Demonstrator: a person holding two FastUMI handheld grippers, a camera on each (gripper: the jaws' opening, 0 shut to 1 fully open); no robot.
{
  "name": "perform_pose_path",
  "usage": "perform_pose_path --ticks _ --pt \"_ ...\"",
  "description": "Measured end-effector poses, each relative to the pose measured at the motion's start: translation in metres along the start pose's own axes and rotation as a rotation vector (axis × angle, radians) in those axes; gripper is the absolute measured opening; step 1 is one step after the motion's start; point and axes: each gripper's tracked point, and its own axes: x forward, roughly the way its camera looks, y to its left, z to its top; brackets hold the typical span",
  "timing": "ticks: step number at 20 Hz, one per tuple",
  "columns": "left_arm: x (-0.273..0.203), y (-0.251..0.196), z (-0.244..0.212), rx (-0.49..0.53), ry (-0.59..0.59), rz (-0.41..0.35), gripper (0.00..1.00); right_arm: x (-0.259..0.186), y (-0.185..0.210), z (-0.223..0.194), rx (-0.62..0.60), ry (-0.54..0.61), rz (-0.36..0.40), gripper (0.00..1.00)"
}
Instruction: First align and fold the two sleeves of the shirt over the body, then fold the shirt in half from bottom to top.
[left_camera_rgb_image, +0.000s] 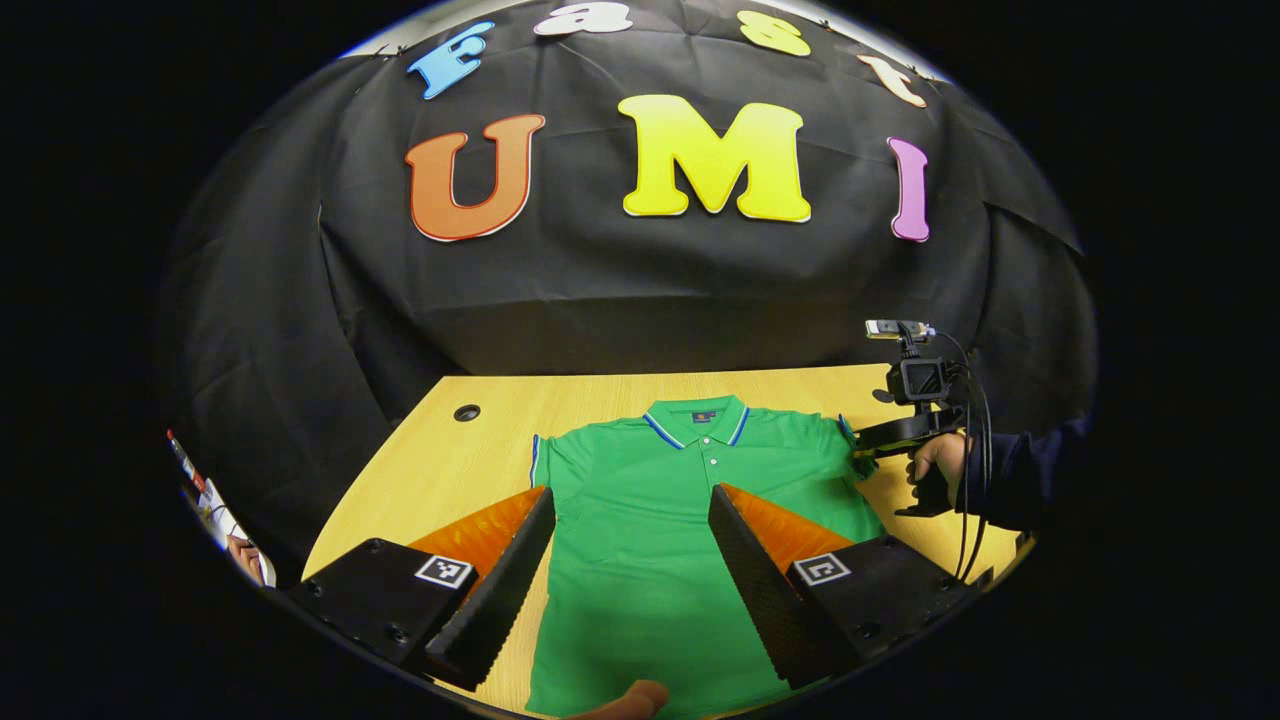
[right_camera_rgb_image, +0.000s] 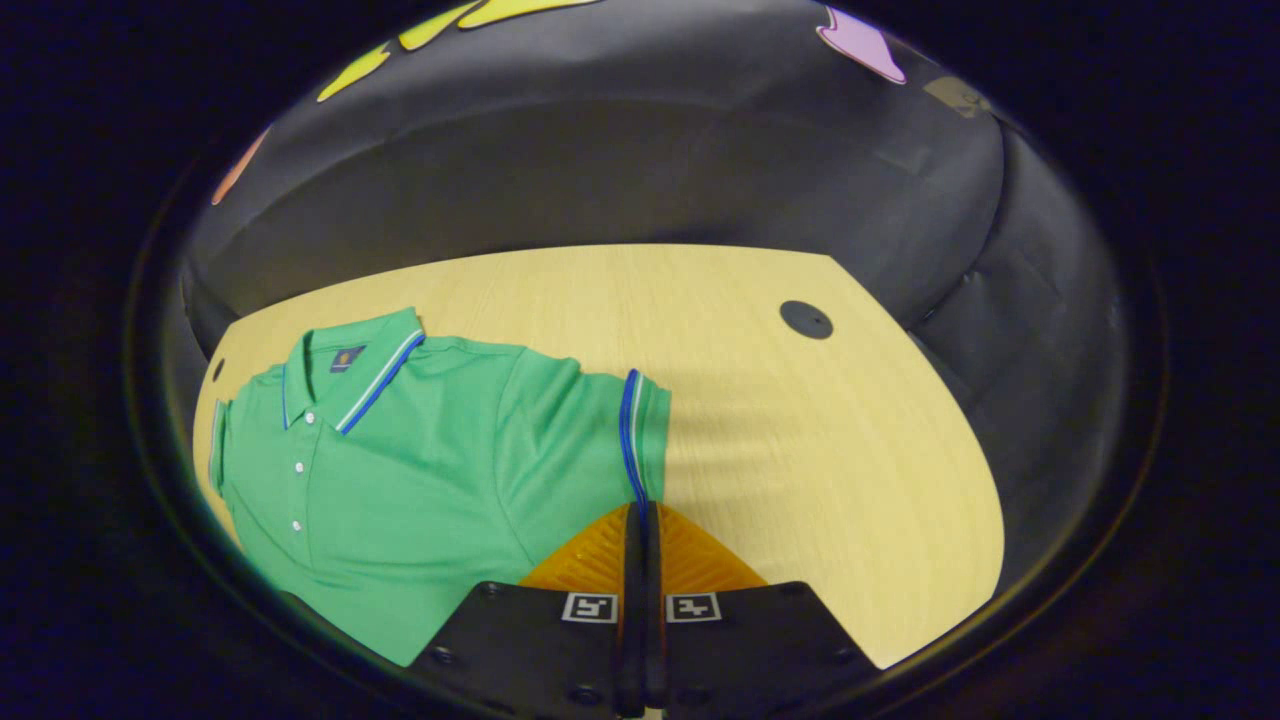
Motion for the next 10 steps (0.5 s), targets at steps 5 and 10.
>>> perform_pose_path --ticks 5,10 --pt "-0.008 0.002 0.002 0.0 -0.015 0.006 1.0 -0.026 0.013 0.021 -0.045 -0.084 0.043 0.02" --pt "-0.019 0.008 0.008 -0.003 -0.048 0.018 1.0 -0.053 0.053 0.032 -0.136 -0.139 0.113 0.03"
